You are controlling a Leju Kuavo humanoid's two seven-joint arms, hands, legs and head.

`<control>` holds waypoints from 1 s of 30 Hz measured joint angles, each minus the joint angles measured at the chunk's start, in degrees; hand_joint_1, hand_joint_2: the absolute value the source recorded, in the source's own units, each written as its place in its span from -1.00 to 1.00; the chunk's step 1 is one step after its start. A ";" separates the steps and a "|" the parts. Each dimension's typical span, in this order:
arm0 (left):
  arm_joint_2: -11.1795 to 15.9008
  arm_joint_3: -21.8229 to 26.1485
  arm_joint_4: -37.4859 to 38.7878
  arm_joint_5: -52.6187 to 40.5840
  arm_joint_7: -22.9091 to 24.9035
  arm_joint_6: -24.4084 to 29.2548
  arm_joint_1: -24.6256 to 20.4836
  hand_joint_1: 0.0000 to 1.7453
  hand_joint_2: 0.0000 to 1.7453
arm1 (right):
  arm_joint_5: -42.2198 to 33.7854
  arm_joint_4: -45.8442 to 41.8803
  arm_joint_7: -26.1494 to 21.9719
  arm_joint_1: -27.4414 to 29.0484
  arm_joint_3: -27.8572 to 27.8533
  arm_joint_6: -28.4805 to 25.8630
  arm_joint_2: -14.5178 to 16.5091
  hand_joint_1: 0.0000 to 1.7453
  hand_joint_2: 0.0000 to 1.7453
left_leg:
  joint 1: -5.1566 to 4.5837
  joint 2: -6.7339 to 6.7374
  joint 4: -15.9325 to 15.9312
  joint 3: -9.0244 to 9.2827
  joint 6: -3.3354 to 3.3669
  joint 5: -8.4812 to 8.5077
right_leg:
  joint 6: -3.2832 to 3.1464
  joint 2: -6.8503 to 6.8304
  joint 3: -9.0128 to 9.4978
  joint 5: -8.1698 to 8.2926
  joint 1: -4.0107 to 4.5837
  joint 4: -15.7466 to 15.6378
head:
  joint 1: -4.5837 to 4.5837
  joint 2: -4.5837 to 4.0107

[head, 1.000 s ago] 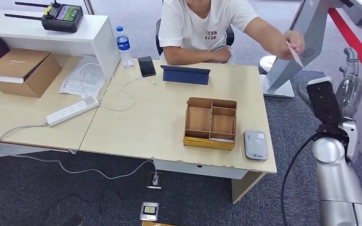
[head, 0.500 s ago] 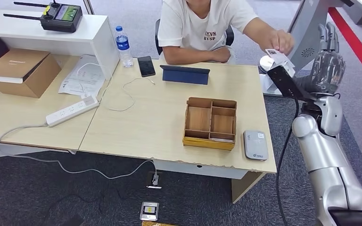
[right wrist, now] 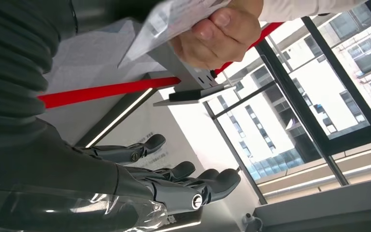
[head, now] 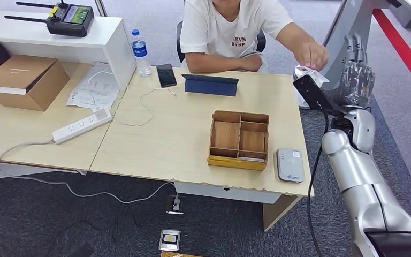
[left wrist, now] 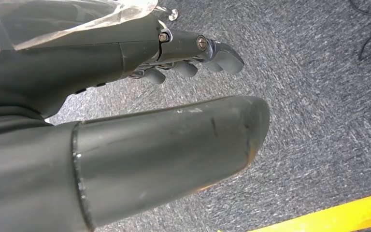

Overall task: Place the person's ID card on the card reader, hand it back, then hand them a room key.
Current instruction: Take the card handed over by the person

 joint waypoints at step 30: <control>0.00 0.02 0.02 1.25 0.91 0.05 0.20 -1.00 -1.00 | -7.22 1.16 1.49 0.56 0.33 10.48 0.73 1.00 1.00 | 0.00 0.00 0.01 0.03 0.00 0.00 | 0.00 0.01 -0.01 0.00 0.00 -0.01 | -0.01 0.01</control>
